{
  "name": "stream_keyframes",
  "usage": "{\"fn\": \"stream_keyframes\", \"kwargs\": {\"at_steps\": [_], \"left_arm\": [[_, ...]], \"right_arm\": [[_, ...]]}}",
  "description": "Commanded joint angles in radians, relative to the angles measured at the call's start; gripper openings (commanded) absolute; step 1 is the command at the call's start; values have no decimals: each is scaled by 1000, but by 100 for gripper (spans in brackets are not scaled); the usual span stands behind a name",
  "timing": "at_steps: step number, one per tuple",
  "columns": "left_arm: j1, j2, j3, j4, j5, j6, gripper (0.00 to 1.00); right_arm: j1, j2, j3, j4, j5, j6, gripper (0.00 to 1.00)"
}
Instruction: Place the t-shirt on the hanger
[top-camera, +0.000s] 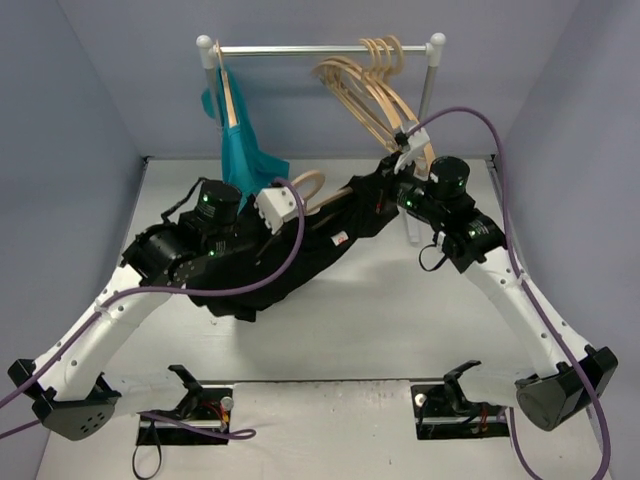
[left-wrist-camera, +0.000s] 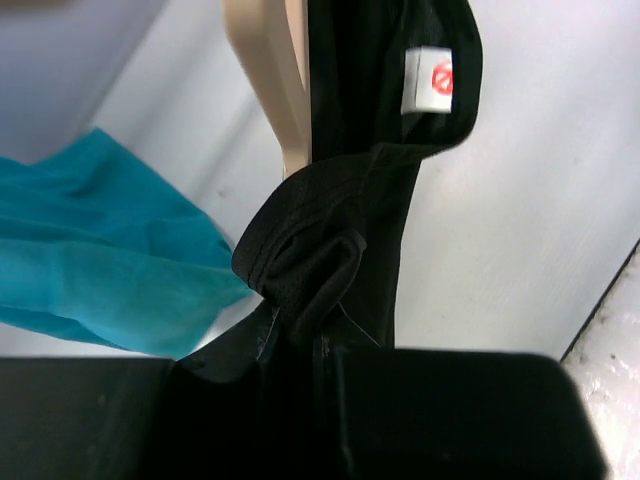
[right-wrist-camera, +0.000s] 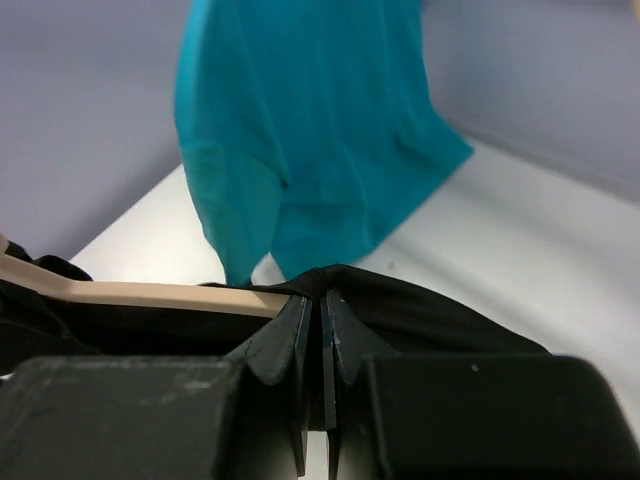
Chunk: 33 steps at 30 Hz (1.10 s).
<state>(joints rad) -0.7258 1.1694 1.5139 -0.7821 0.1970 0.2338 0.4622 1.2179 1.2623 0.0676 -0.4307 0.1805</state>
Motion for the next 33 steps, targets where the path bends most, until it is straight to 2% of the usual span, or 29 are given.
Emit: {"fn": "stream_keyframes", "kwargs": {"at_steps": [1,5,10,11,14,16,20,23,29,33], "left_arm": [[-7,25,207,78,44,22,0],[-7,56,314,82,136,12,0],[-7,0,254,151,175,-4,0],[-7,-36,141,201,171,-14,0],[-6,-103,-61,356,167,-58,0],[-5,-160,-177,483,172,-99,0],[-4,-204,-366,614,179,-136,0],[-4,-226,-458,739,179,-166,0],[1,-195,-493,749,147,-158,0],[5,-191,-552,853,150,-163,0]], "right_arm": [[31,6,167,45,20,-46,0],[46,21,263,45,-14,-61,0],[66,4,252,46,-58,-67,2],[72,-6,202,47,-55,-73,2],[73,-35,121,48,-45,-76,3],[76,-50,55,49,-42,-77,5],[78,-73,-75,48,-42,-71,4],[90,-74,-136,47,-54,-67,3],[123,-73,-157,48,-45,-73,5],[125,-45,-144,47,-58,-71,11]]}}
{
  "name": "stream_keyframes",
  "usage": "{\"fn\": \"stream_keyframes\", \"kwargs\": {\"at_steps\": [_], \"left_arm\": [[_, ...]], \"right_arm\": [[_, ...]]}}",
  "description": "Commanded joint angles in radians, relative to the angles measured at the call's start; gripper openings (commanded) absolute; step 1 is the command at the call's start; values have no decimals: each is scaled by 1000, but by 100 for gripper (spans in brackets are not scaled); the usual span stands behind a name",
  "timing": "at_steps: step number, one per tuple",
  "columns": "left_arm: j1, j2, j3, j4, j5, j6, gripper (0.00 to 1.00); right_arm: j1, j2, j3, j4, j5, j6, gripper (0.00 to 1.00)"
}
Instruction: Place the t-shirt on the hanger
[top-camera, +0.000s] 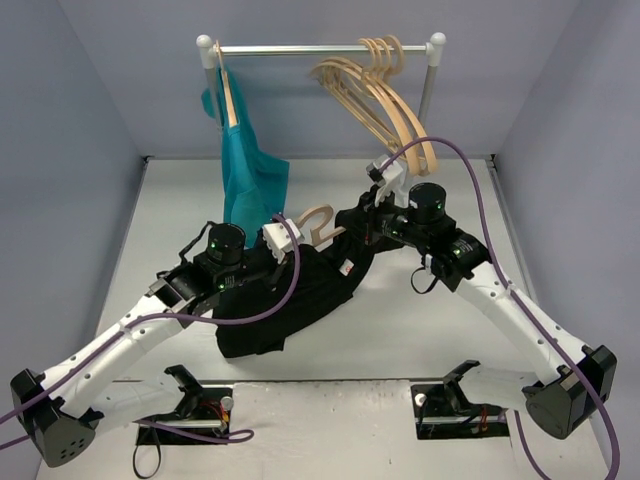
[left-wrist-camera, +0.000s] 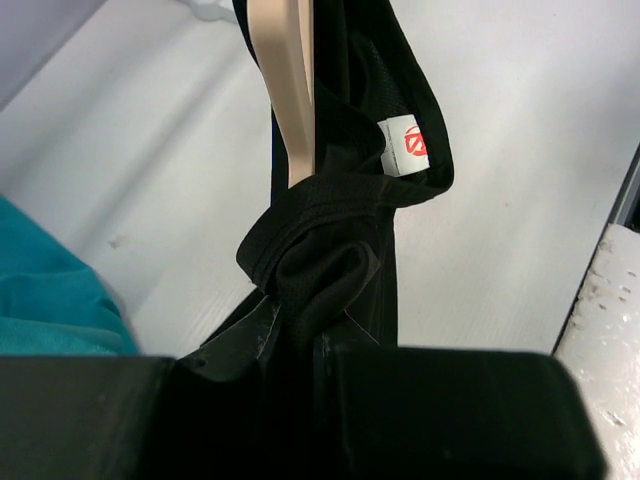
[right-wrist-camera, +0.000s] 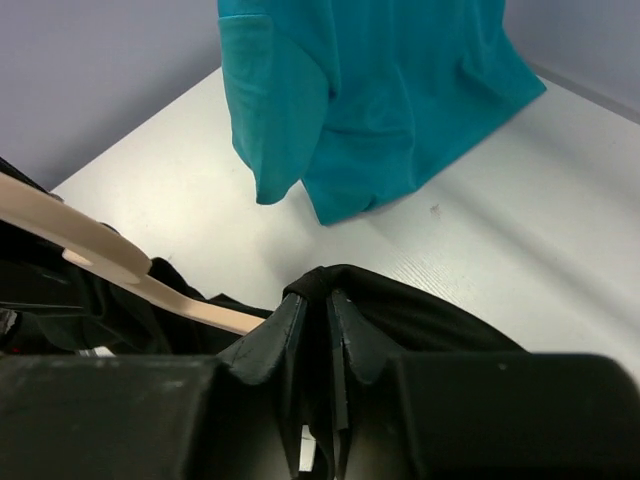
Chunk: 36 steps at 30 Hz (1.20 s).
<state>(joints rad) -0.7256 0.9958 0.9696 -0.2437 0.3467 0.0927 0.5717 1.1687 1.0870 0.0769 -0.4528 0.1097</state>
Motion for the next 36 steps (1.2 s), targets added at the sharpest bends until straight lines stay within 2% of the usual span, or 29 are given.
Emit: {"fn": "stream_keyframes", "kwargs": {"at_steps": [1,9,14,22,29,36], "left_arm": [[5,-18,-18,328,1,-19,0],[34,-39,-34,268,0,49,0],[35,-41,-6,189,-2,76,0],[42,-35,-9,198,46,77,0],[49,-39,83,18,131,157,0],[50,-22,159,-146,227,229,0]], "right_arm": [[16,8,33,36,-41,-1,14],[-14,-25,61,-27,-25,-66,39],[-96,-65,79,-37,-122,-74,49],[-188,-105,103,-65,-223,-101,52],[-199,-81,126,-259,-287,-480,55],[-199,-97,86,-290,-396,-648,61]]}}
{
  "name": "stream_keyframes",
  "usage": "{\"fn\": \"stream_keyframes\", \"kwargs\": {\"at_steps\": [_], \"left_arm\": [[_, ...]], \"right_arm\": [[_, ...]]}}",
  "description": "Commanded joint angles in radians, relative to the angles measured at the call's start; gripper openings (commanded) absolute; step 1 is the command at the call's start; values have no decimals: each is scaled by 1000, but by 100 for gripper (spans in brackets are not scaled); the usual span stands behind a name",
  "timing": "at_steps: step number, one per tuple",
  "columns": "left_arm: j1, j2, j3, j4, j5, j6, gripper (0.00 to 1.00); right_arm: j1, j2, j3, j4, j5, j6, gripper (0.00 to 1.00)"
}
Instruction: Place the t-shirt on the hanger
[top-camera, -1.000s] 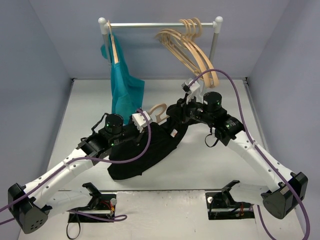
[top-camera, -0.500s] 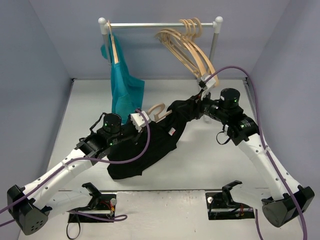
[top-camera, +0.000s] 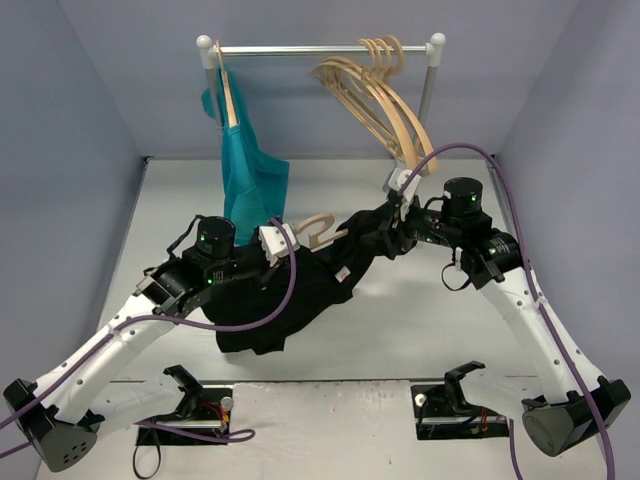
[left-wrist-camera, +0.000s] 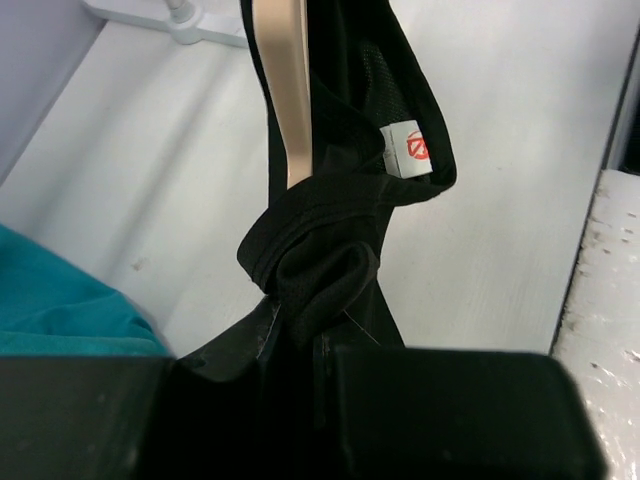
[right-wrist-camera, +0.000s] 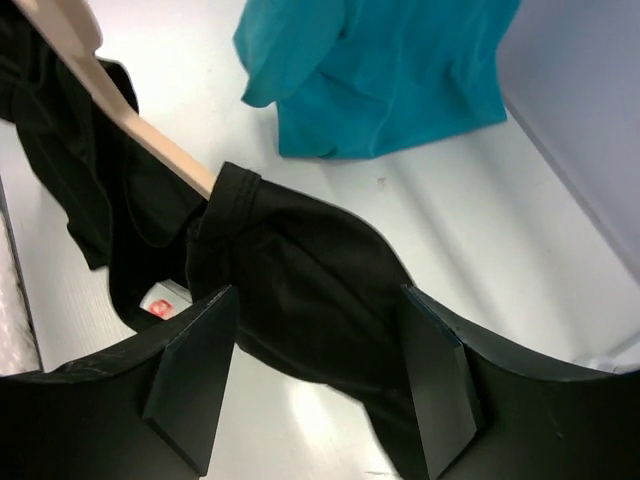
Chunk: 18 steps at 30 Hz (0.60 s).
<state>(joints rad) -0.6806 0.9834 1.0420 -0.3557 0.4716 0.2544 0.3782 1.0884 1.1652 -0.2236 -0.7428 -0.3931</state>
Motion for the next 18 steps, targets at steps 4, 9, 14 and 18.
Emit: {"fn": "stream_keyframes", "kwargs": {"at_steps": [4,9,14,18], "left_arm": [[6,17,124,-110,136,107,0],[18,25,144,-124,188,119,0],[38,35,185,-155,221,141,0],[52,43,202,-172,263,158,0]], "right_arm": [[-5,-24,2,10,-106,-157,62],[17,-16,-34,7,-175,-161,60],[73,-12,-64,6,-174,-162,55],[111,-7,-76,6,-170,-162,54]]}}
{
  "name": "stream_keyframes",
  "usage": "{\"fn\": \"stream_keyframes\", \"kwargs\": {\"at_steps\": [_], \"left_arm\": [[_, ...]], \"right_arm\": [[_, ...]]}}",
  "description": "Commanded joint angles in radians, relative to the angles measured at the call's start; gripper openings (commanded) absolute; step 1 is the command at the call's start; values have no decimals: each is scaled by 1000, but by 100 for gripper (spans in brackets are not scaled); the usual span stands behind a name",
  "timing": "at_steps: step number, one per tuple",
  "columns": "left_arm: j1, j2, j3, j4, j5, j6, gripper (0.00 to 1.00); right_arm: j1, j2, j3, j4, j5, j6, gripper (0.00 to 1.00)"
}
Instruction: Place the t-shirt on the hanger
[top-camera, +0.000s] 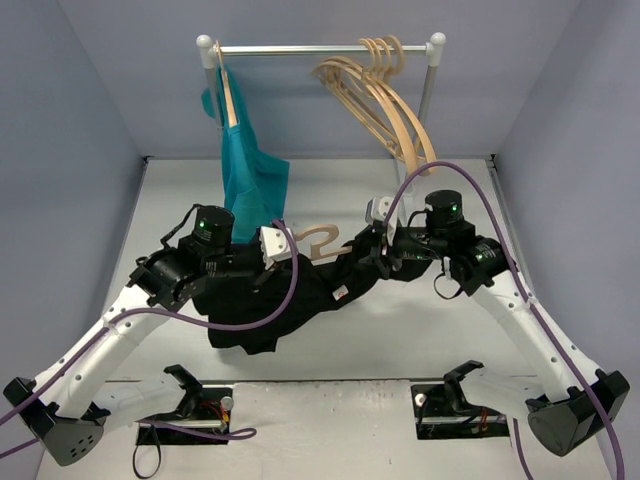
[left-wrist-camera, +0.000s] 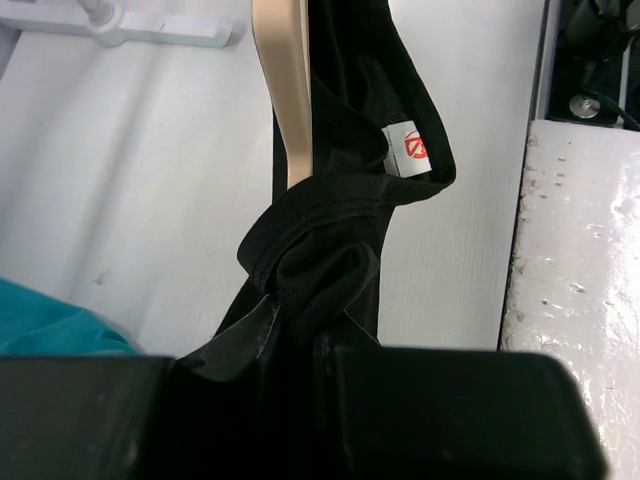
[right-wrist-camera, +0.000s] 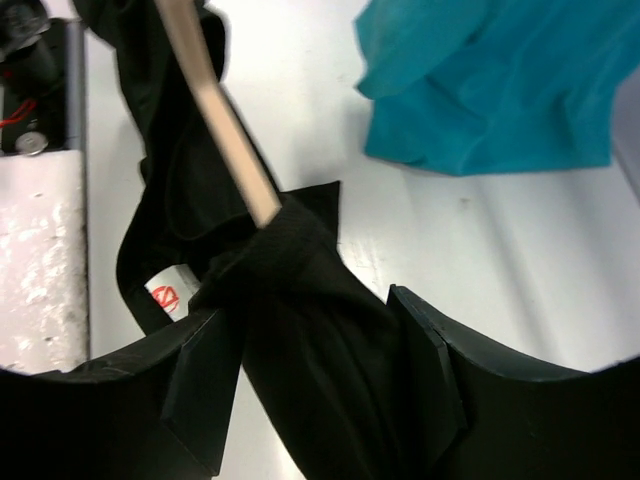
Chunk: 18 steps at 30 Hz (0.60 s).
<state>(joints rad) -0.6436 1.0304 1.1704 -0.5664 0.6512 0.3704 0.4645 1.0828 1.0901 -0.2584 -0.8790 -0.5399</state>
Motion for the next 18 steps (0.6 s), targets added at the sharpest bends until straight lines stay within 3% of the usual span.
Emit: {"fn": "stream_keyframes", "kwargs": {"at_steps": [1,5,13,17,18], "left_arm": [[20,-1,78,30,101,44,0],[31,12,93,-9,147,69,0],[63,28,111,-61,180,107,0],[89,34,142,-106,167,137,2],[96,32,154,-115,161,149,9]], "right_arm": [[38,0,-5,41,-29,-15,53],[52,5,-13,41,-22,-15,43],[52,-30,-21,41,-24,-20,3],[57,-32,-27,39,-42,-17,0],[58,-33,-29,40,-46,-16,0]]}}
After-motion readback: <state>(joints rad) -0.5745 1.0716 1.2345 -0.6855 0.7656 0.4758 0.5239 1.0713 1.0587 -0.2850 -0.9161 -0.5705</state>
